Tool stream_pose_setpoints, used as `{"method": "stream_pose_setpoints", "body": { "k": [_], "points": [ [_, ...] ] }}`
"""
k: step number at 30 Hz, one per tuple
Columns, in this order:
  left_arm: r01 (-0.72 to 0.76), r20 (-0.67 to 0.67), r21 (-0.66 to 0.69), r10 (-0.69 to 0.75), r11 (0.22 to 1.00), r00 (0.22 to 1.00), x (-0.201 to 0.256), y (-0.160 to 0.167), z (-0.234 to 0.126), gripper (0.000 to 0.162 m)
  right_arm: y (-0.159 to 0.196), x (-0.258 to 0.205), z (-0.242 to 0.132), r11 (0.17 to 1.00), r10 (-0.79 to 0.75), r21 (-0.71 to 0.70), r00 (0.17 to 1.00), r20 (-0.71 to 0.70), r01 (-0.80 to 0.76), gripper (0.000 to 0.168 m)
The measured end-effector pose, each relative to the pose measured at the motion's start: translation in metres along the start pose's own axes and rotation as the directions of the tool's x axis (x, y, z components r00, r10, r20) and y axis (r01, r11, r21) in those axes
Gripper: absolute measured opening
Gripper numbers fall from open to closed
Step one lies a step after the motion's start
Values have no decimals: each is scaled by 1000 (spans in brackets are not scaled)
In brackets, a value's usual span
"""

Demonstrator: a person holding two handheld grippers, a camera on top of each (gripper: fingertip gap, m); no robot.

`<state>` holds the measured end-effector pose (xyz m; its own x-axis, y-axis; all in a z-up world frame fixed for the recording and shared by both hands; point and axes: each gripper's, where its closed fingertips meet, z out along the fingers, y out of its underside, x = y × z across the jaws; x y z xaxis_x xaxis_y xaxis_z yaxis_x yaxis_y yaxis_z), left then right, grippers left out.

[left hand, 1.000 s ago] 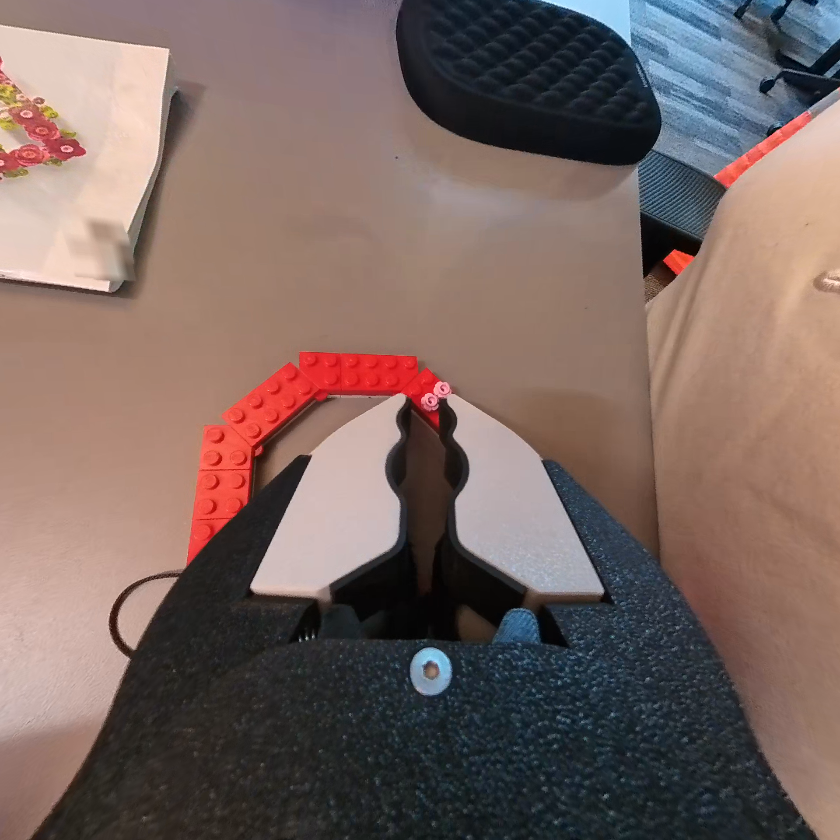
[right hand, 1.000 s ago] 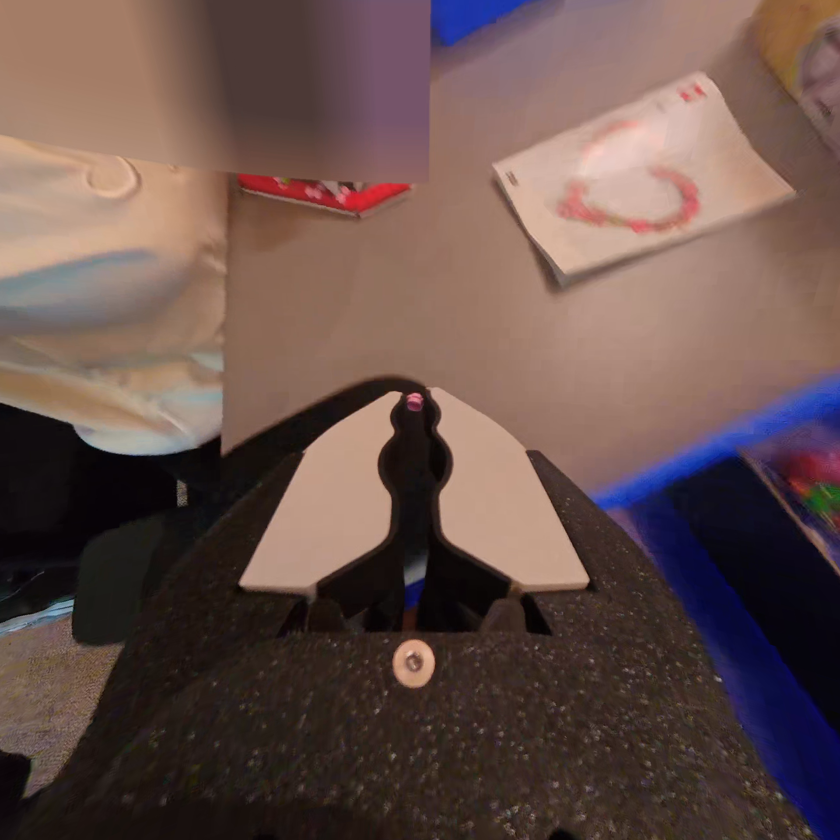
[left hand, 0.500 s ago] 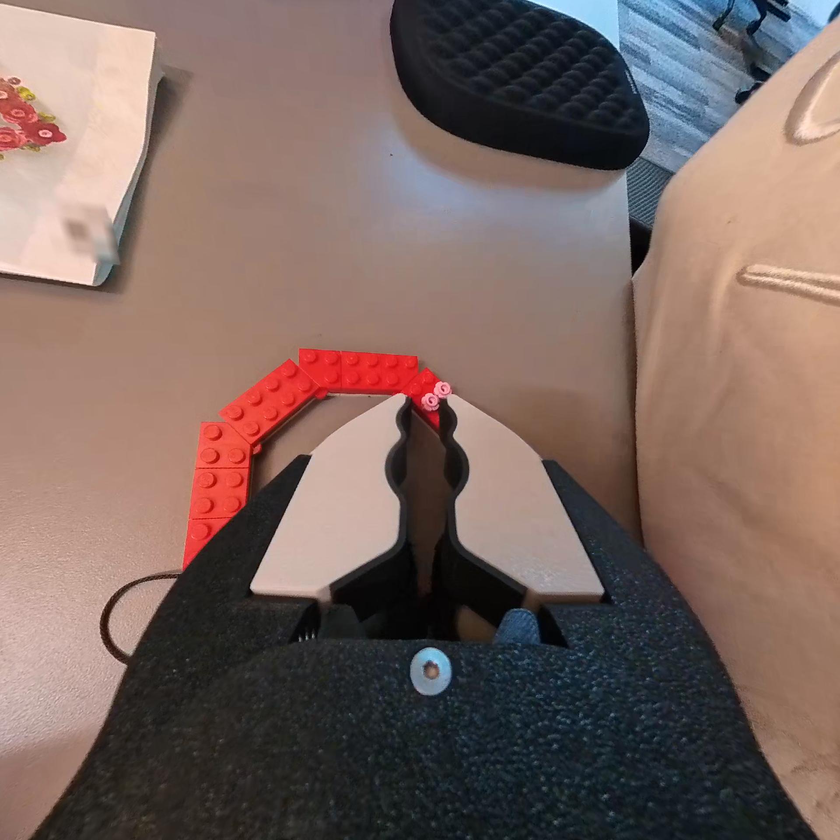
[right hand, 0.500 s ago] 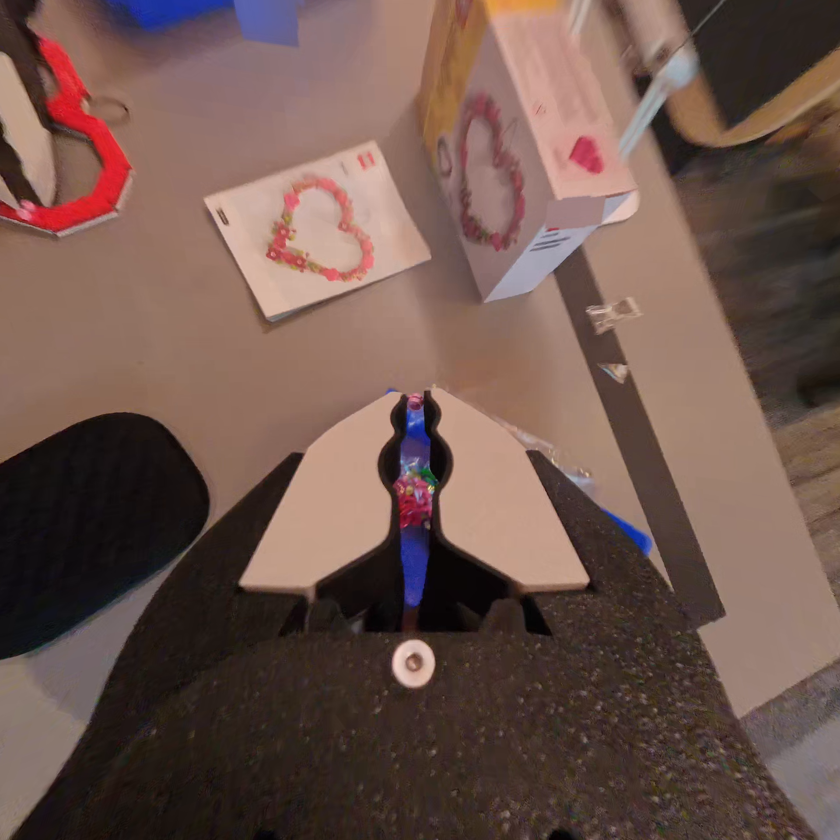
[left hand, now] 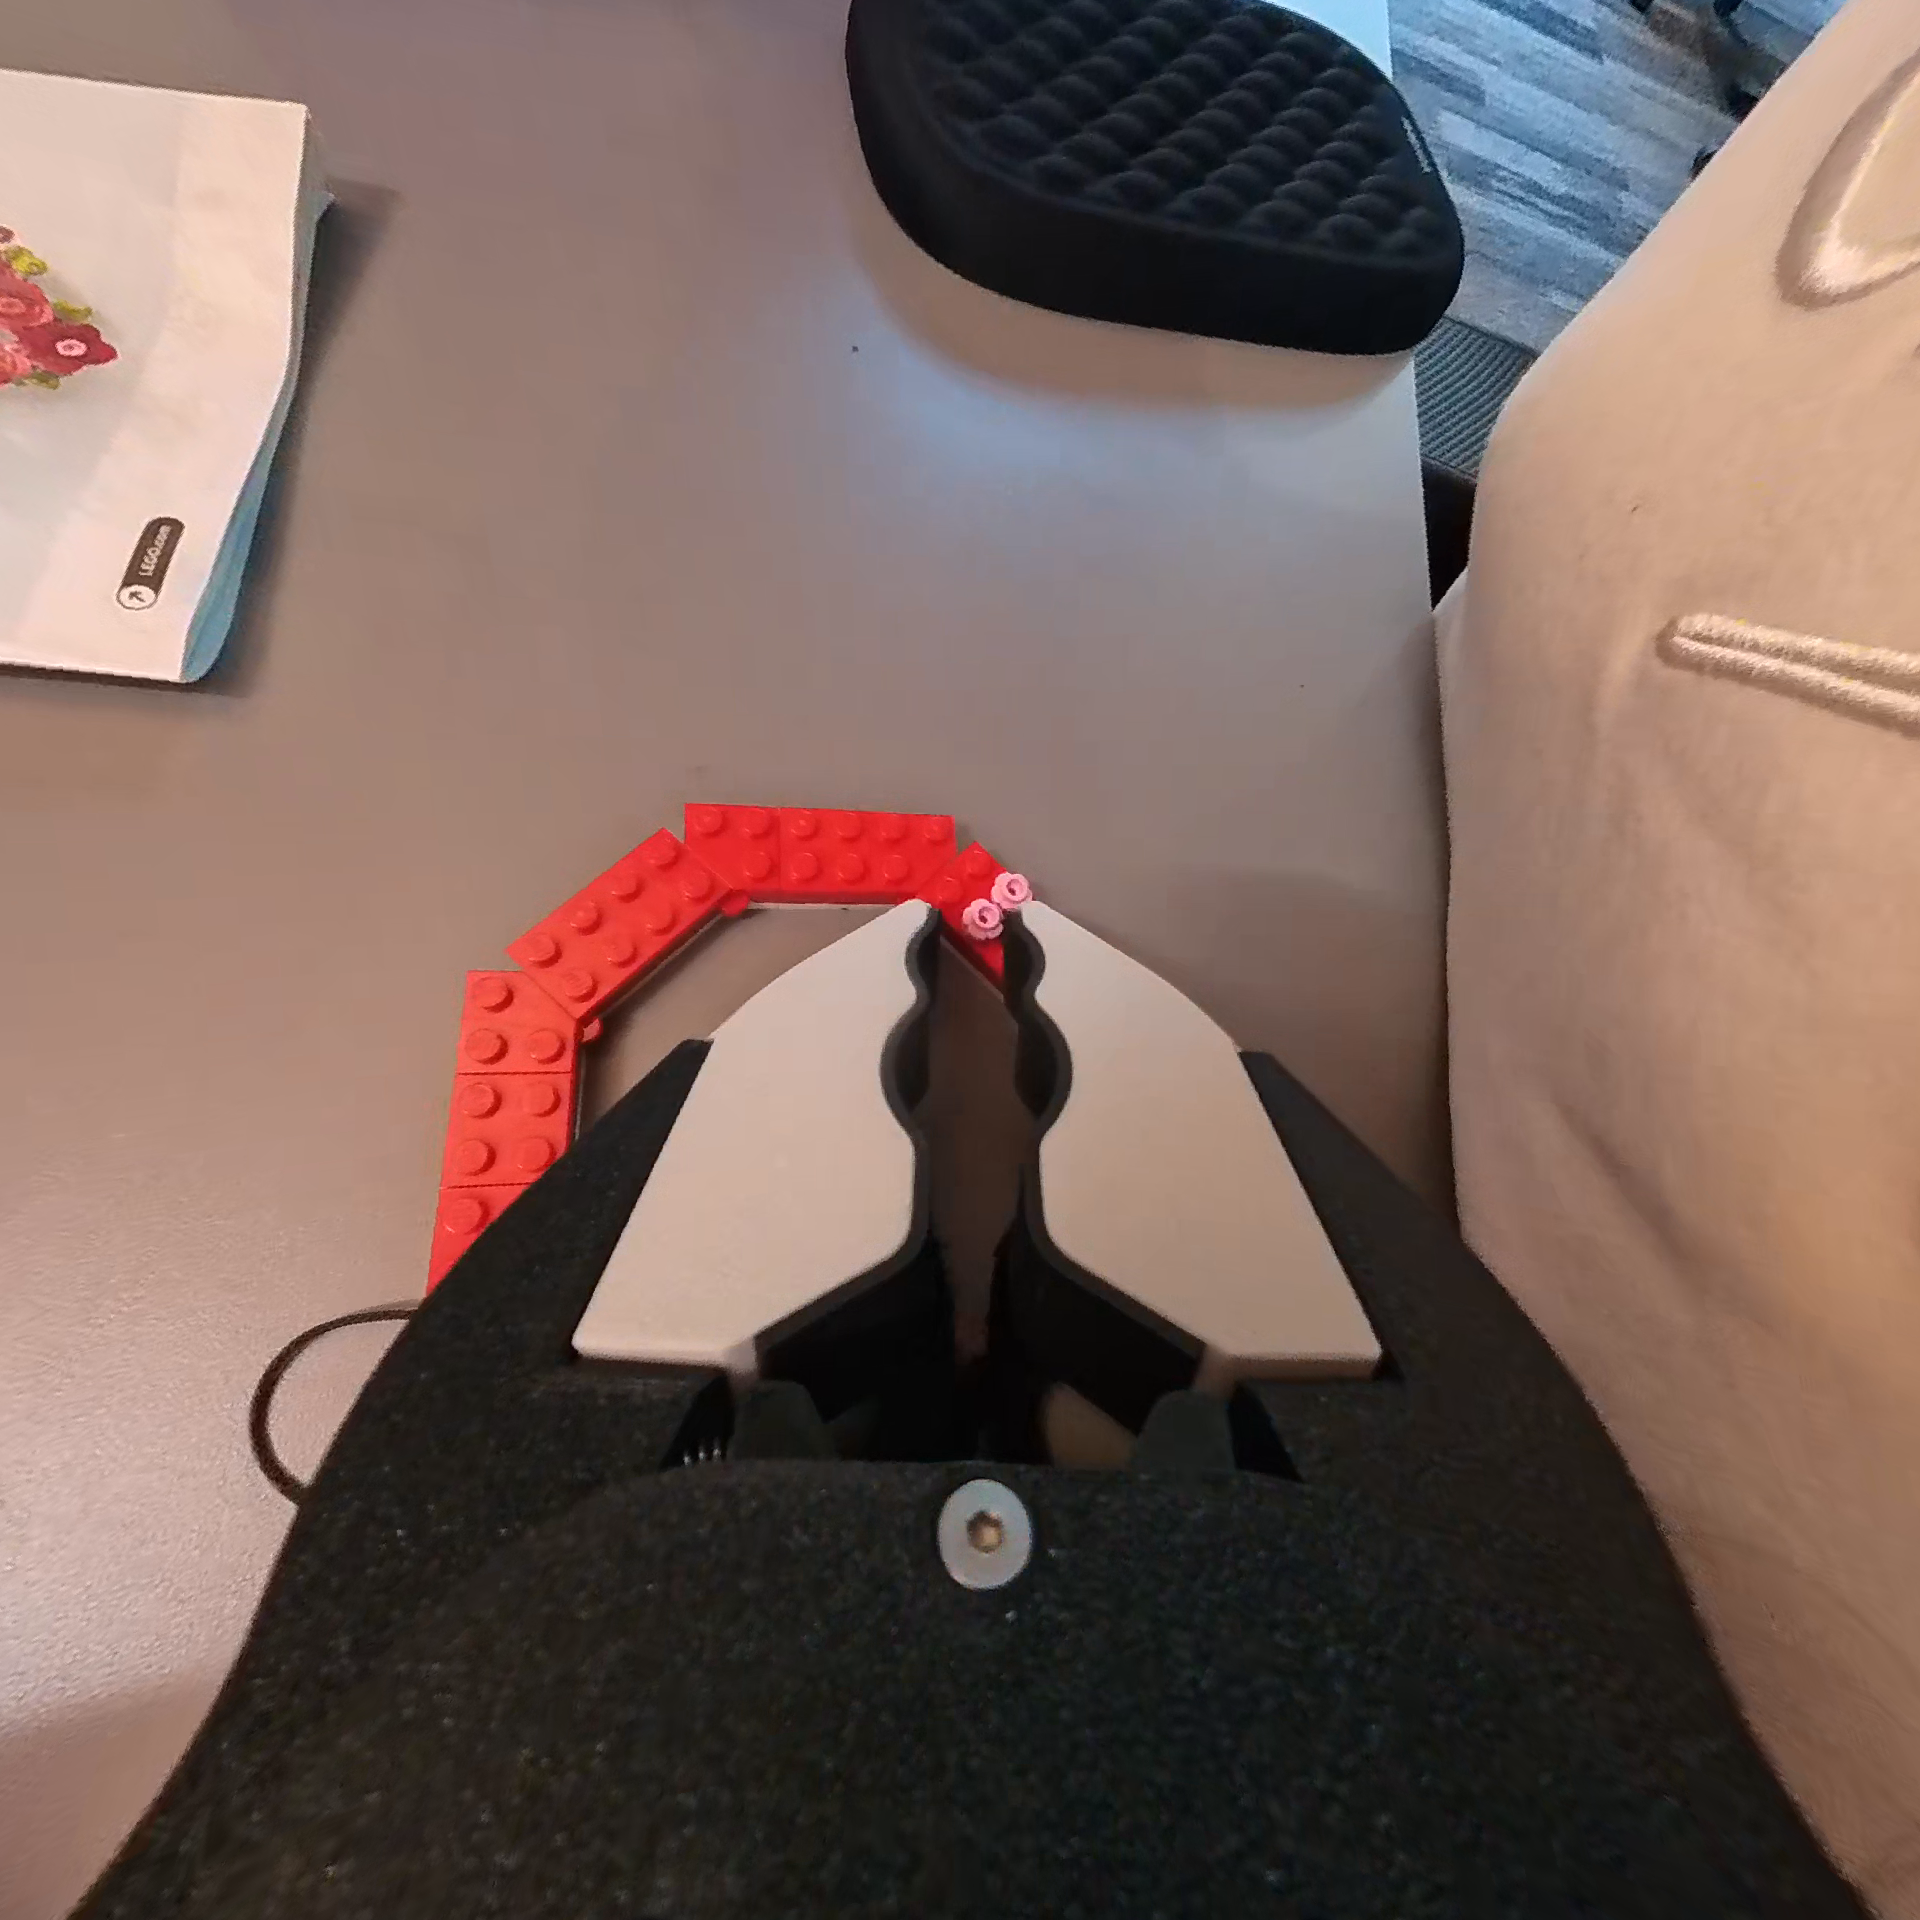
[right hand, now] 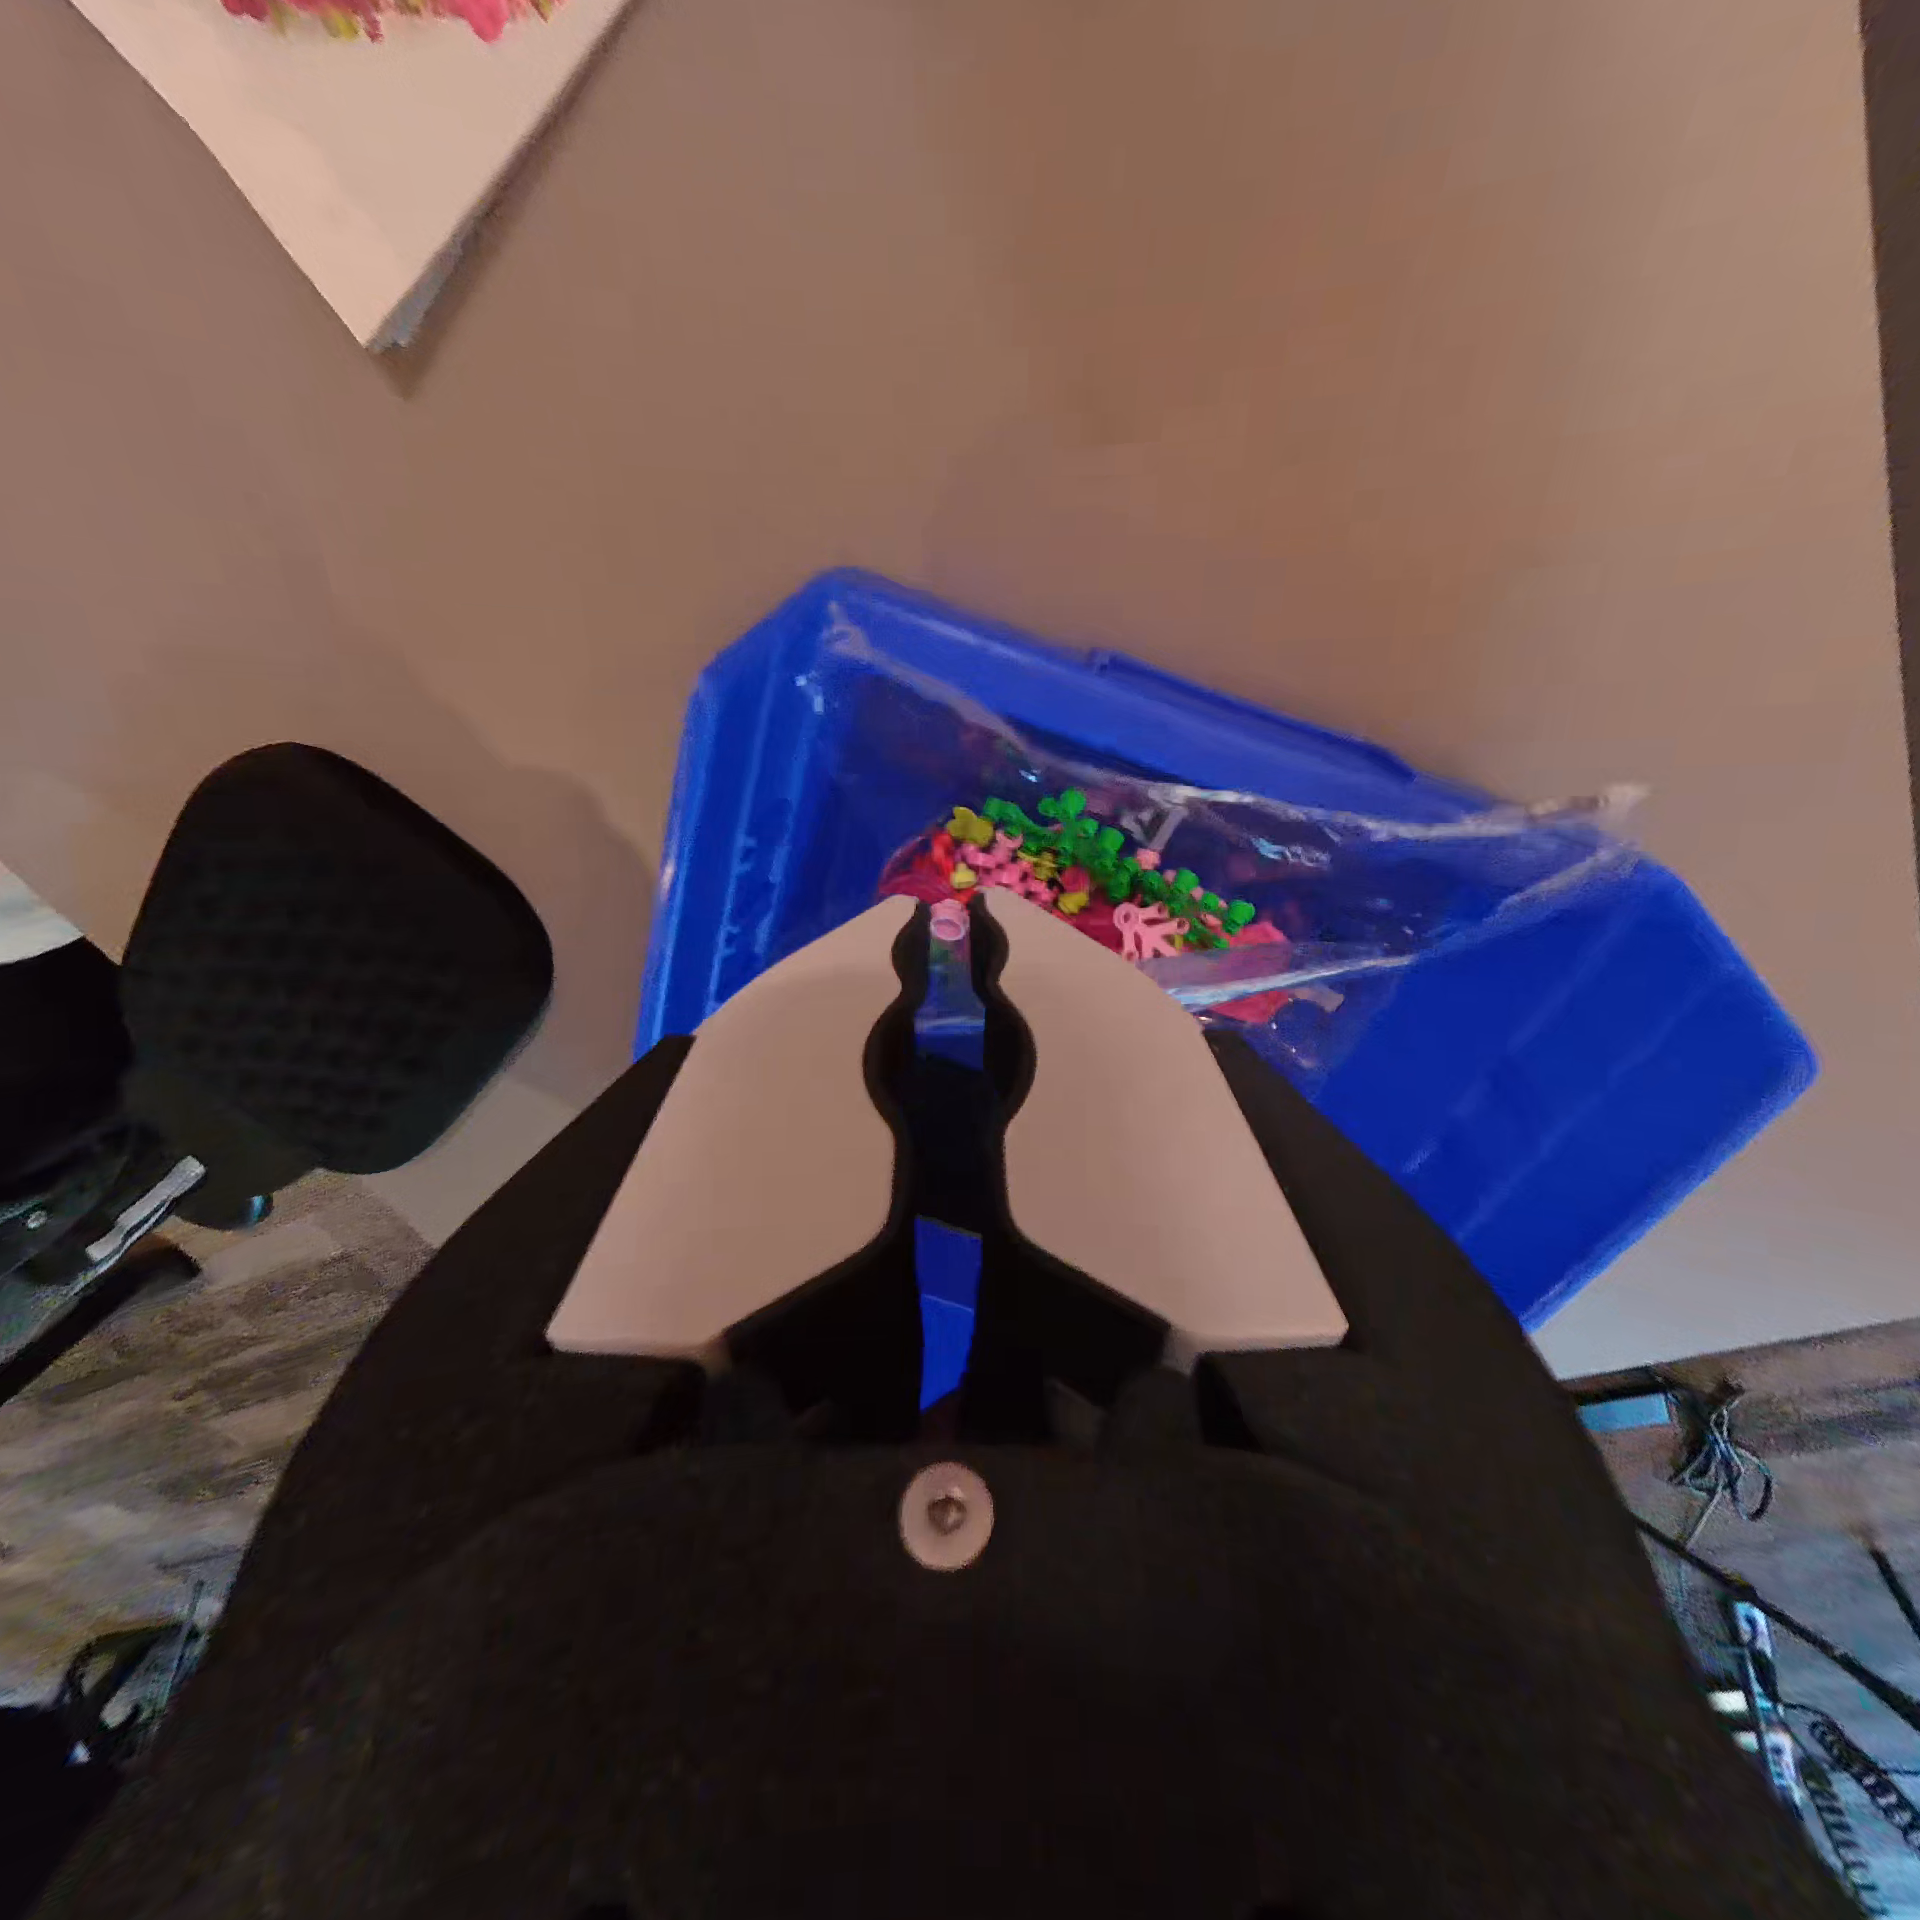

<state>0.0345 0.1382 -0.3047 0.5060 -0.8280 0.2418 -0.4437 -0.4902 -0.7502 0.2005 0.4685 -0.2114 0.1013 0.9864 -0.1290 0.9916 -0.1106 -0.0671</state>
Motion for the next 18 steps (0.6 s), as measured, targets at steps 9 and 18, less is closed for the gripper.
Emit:
{"method": "stream_pose_setpoints", "body": {
  "k": [9,18],
  "points": [
    [-10,6,1,10,1000,1000,1,0,0,11,8,10,5,999,-13,31,1000,-25,14,54],
    [3,-6,1,-3,1000,1000,1,0,0,11,-3,-20,4,993,0,114,987,163,-19,97]
  ]
}}
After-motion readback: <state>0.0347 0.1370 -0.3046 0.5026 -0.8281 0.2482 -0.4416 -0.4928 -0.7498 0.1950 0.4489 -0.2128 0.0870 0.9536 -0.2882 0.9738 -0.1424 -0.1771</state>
